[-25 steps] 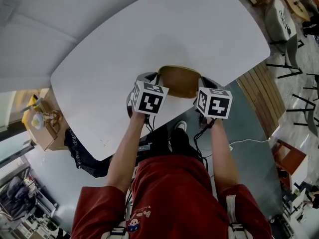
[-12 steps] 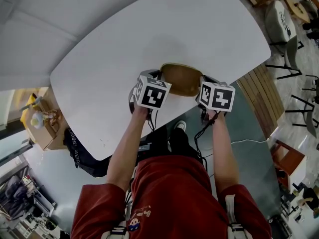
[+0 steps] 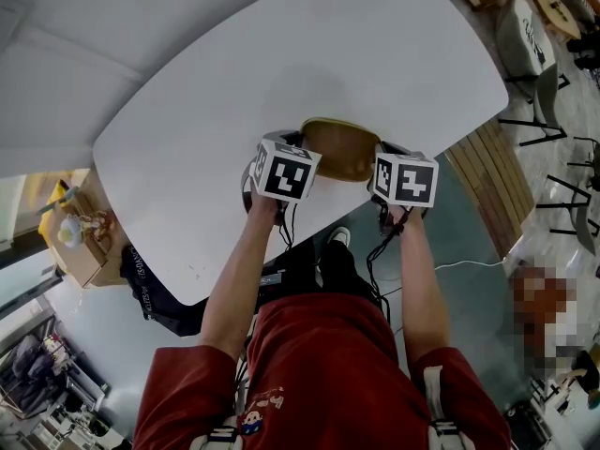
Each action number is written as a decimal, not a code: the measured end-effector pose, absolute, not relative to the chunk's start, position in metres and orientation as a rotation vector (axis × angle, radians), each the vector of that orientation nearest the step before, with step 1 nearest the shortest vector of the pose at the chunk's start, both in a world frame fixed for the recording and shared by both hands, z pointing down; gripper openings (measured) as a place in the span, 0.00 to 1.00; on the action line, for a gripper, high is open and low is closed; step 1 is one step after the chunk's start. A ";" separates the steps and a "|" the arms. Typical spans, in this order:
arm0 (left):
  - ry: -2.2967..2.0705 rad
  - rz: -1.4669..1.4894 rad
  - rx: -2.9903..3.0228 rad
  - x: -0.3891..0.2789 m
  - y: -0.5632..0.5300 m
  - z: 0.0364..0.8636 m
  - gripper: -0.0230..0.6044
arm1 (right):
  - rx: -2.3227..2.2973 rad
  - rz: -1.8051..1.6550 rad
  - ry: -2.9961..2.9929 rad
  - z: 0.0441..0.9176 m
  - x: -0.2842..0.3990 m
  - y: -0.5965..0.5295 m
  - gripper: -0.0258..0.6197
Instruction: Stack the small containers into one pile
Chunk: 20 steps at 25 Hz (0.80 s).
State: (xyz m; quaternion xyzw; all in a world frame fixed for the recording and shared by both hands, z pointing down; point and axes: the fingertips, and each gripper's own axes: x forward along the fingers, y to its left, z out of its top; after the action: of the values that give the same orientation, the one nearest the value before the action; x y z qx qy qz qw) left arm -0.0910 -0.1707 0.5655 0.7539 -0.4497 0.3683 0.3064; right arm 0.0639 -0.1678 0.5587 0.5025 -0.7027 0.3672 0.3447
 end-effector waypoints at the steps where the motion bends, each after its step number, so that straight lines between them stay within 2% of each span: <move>1: -1.188 0.976 1.997 -0.091 -0.171 0.565 0.08 | 1.307 0.955 -1.825 0.559 0.064 -0.168 0.06; 20: -1.163 1.004 2.028 -0.096 -0.163 0.539 0.08 | 1.223 0.931 -1.856 0.532 0.056 -0.155 0.06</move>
State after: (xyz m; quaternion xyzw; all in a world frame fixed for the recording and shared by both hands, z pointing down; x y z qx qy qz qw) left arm -0.0961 -0.1626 0.5386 0.7618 -0.4369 0.3771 0.2941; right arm 0.0556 -0.1551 0.5323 0.4739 -0.7192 0.3607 0.3580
